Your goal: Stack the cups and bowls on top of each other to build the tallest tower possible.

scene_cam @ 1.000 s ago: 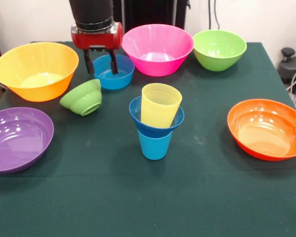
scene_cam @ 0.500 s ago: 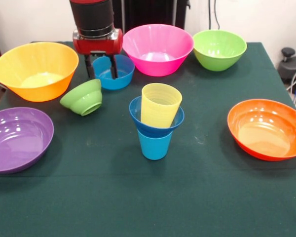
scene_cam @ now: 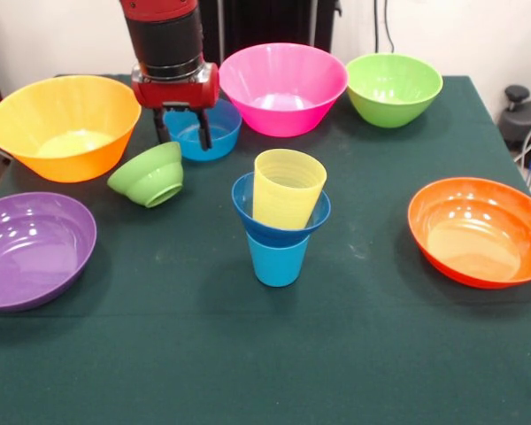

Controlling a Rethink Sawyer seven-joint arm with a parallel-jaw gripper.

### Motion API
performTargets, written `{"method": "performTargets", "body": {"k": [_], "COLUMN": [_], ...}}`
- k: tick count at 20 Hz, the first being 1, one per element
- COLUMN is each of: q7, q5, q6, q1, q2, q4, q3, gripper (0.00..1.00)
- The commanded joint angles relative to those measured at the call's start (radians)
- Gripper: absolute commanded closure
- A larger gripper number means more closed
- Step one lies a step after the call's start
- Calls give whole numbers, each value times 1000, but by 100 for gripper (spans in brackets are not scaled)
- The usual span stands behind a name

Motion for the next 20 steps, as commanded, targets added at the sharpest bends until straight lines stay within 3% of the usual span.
{"method": "performTargets", "body": {"k": [1,15,20], "q7": [-52,-72,-76], "q5": [-45,-32,-46], "q6": [-52,-118,-152], "q1": [34,5,7], "q2": [28,-3,28], "q4": [-51,-41,-64], "q3": [-13,45,43], "gripper": [0,0,0]}}
